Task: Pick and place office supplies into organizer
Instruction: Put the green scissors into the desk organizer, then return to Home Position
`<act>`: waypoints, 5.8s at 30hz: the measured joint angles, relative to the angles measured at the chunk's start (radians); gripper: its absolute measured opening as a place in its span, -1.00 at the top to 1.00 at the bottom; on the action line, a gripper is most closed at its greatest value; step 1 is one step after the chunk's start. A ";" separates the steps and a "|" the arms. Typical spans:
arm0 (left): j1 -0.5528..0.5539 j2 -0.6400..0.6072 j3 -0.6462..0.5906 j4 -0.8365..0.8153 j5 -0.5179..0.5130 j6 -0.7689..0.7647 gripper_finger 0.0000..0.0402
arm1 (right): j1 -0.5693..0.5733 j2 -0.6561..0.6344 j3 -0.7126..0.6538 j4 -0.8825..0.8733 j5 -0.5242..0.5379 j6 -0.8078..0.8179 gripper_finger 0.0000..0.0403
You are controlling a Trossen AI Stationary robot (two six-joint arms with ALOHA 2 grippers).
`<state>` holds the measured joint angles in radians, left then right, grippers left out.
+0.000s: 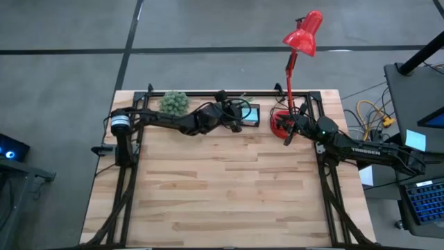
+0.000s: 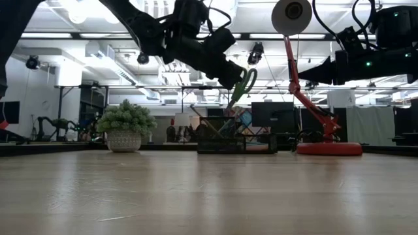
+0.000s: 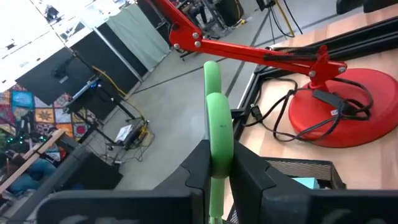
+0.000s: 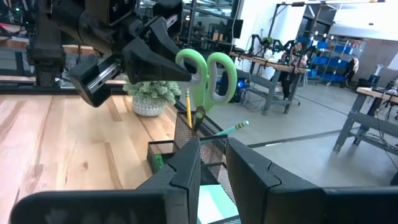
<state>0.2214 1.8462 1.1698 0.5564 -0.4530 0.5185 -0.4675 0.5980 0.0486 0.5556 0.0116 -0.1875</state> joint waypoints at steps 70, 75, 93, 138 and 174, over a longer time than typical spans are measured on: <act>0.137 -0.067 -0.014 -0.170 0.655 -0.435 0.48 | 0.000 0.000 0.000 0.002 0.000 -0.006 0.66; 0.124 -0.073 -0.015 -0.173 0.773 -0.464 0.54 | 0.000 0.000 0.000 0.002 0.000 -0.005 0.66; 0.030 -0.162 -0.018 -0.215 0.800 -0.401 1.00 | 0.000 0.000 0.000 0.002 0.000 -0.004 0.66; -0.106 -1.332 -1.162 0.122 0.579 -0.487 1.00 | 0.001 0.000 0.000 0.002 -0.001 0.011 0.66; -0.153 -1.797 -1.164 -0.514 0.279 -0.467 1.00 | 0.000 0.000 0.000 -0.006 -0.063 0.079 0.66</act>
<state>0.0681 0.0487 0.0059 0.0427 -0.1735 0.0513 -0.4671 0.5983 0.0486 0.5498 -0.0516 -0.1084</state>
